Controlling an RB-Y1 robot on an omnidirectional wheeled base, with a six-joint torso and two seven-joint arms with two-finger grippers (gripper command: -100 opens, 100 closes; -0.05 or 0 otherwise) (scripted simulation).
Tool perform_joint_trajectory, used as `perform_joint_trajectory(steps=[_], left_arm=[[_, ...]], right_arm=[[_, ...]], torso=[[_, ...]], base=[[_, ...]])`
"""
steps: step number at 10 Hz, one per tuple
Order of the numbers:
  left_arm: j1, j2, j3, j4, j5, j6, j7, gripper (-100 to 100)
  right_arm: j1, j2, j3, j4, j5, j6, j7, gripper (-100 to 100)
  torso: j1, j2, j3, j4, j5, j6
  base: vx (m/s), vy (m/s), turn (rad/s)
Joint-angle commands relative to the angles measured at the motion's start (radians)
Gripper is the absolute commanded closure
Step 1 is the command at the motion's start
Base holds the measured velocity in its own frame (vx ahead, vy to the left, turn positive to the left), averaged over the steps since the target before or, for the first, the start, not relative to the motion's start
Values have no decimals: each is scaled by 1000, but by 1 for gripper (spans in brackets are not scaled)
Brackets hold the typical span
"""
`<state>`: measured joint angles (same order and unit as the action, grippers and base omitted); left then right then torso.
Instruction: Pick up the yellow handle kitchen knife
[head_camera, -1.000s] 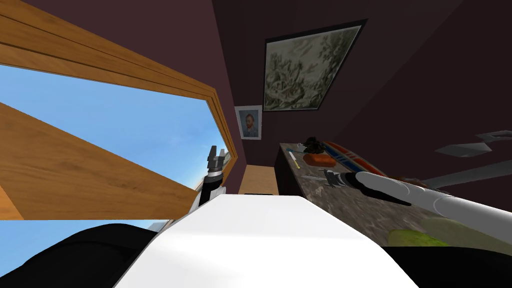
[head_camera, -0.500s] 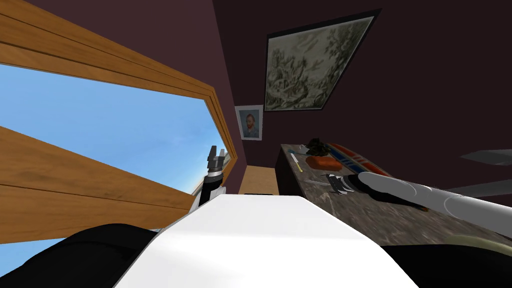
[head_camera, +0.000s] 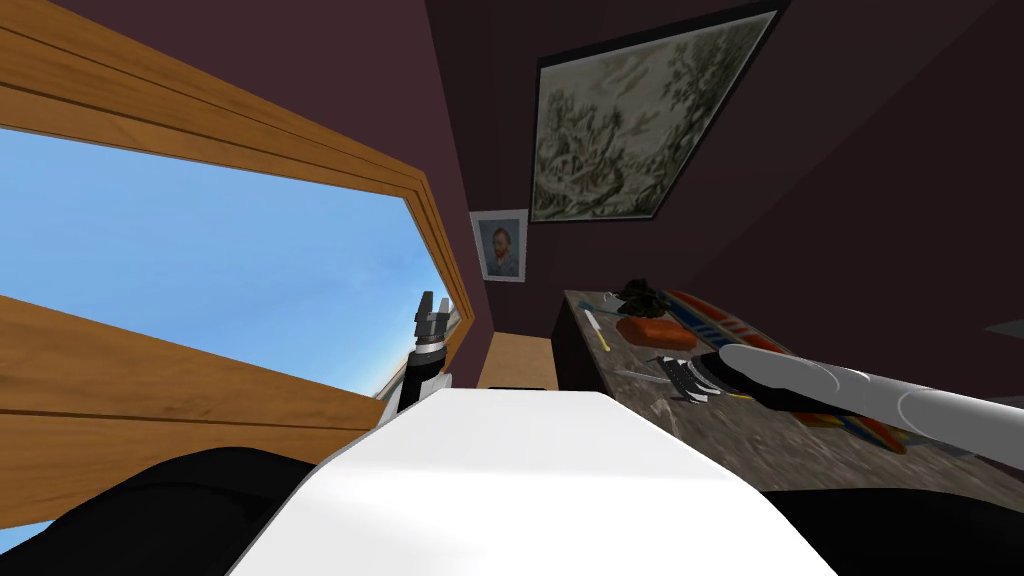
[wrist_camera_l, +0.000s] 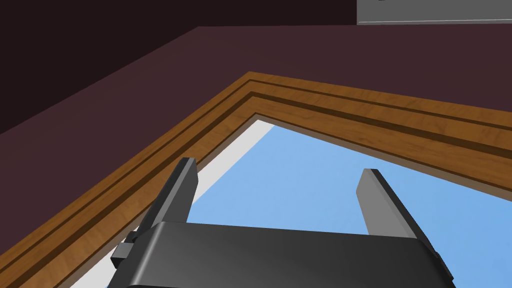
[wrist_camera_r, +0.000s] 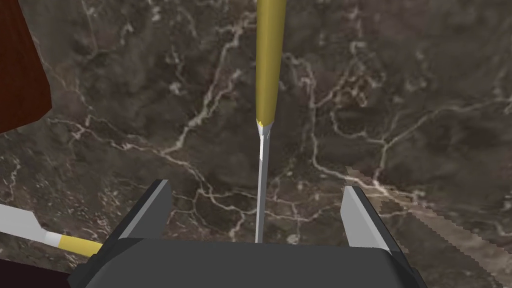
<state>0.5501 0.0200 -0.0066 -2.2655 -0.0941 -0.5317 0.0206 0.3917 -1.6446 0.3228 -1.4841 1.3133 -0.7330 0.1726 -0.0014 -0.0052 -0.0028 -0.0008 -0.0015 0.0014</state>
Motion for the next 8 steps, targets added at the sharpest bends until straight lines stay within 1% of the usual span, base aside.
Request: perform_joint_trajectory(steps=[1,2,4,5,6,7,8], left_arm=[[0,0,0,0,0,0,0,0],[0,0,0,0,0,0,0,0],[0,0,0,0,0,0,0,0],[0,0,0,0,0,0,0,0],[0,0,0,0,0,0,0,0],[0,0,0,0,0,0,0,0],[0,0,0,0,0,0,0,0]], right_arm=[[2,-9,9,-3,-6,-29,-4,-100],[6,-20,17,-8,-13,-55,-10,-100],[10,-29,26,-11,-22,-81,-15,-100],[11,-31,30,-12,-25,-90,-17,-100],[15,-33,25,-15,-26,-77,-15,-100],[14,-33,26,-14,-26,-81,-16,0],[23,-4,38,2,-13,-59,-7,-100]], torso=[[0,0,0,0,0,0],[0,1,0,0,0,0],[-1,0,0,0,0,0],[-1,1,1,0,0,0],[0,2,1,0,0,0],[0,3,1,1,0,0],[1,3,2,1,0,0]], base=[[44,-25,28],[50,-29,39],[41,-29,35],[28,-21,22],[12,-7,4],[0,0,0],[11,2,67]])
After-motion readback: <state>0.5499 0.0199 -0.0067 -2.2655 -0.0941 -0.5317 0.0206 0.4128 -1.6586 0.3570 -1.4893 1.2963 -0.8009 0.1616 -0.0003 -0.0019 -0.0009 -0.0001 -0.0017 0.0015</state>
